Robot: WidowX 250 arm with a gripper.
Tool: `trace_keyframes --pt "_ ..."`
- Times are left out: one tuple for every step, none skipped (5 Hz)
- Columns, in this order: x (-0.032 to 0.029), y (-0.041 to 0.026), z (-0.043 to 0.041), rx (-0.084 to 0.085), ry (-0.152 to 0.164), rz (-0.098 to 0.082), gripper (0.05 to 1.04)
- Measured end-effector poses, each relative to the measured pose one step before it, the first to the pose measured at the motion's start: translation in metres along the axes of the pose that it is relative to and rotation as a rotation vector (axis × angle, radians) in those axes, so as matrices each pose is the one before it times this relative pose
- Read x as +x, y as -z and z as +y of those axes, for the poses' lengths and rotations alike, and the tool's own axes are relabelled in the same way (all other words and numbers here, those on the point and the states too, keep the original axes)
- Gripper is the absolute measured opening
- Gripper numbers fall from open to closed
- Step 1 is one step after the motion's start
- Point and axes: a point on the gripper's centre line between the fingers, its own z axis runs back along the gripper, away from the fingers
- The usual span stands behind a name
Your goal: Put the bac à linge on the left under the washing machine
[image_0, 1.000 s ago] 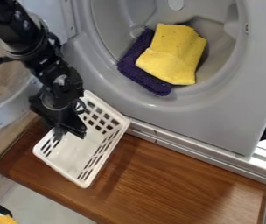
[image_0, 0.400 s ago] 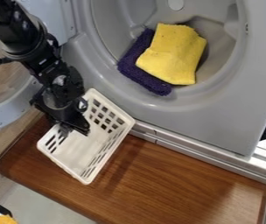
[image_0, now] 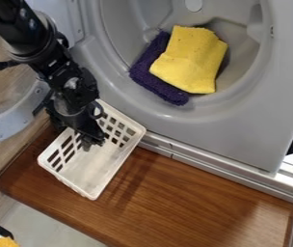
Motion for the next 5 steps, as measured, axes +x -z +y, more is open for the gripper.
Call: trace_keyframes --pt "0.00255 -0.00075 -0.0005 -0.0015 0.0156 0.0025 1.008" --pt "0.00676 -0.01422 0.00517 0.0085 0.017 -0.0171 1.003" --pt "0.0035 -0.01707 0.00335 0.0066 0.0437 0.0174 0.999" --pt "0.00552 -0.01854 -0.00614 0.0219 0.0427 0.0168 0.999" --pt "0.00966 -0.0118 -0.0265 -0.0668 -0.0353 -0.0522 0.999"
